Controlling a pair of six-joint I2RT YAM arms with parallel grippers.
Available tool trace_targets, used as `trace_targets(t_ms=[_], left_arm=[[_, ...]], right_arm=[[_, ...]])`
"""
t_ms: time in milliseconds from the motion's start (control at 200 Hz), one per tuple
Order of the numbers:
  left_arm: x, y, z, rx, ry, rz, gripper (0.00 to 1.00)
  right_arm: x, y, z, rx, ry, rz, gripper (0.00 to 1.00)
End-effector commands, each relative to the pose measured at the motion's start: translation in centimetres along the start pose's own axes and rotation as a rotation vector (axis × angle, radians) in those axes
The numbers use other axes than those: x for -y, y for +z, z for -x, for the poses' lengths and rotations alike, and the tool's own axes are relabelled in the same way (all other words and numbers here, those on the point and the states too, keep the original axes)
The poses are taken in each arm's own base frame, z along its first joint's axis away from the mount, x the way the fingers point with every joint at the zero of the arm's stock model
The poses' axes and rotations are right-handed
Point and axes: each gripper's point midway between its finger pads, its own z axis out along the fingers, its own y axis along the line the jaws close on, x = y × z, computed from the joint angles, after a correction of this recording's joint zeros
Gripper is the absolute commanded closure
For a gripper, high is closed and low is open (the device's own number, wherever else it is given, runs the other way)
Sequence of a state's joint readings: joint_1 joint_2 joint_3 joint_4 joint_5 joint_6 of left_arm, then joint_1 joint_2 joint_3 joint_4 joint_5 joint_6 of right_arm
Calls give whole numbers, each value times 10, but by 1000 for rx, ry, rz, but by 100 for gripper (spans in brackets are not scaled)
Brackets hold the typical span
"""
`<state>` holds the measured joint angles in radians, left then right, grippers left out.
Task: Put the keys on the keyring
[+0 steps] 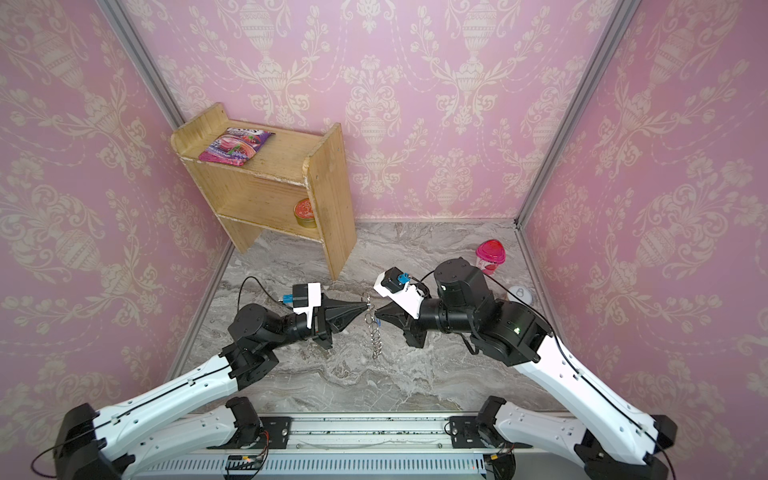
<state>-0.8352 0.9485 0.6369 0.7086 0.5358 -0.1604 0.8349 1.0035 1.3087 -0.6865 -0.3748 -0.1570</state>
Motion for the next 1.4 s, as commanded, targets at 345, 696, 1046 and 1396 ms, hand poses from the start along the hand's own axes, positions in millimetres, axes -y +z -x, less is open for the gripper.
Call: trace_targets(t_ms=[345, 696, 1046, 1396], left_arm=[[-8, 3, 10, 86, -7, 33, 100], [1, -2, 8, 61, -4, -6, 100], [9, -1, 11, 63, -13, -49, 100], [12, -1, 13, 70, -16, -66, 100]], right_arm=[[-26, 16, -2, -11, -54, 89, 100], [-13, -12, -2, 1, -76, -19, 71], [5, -22, 15, 80, -55, -67, 77], [-5, -7, 23, 104, -49, 34, 82]])
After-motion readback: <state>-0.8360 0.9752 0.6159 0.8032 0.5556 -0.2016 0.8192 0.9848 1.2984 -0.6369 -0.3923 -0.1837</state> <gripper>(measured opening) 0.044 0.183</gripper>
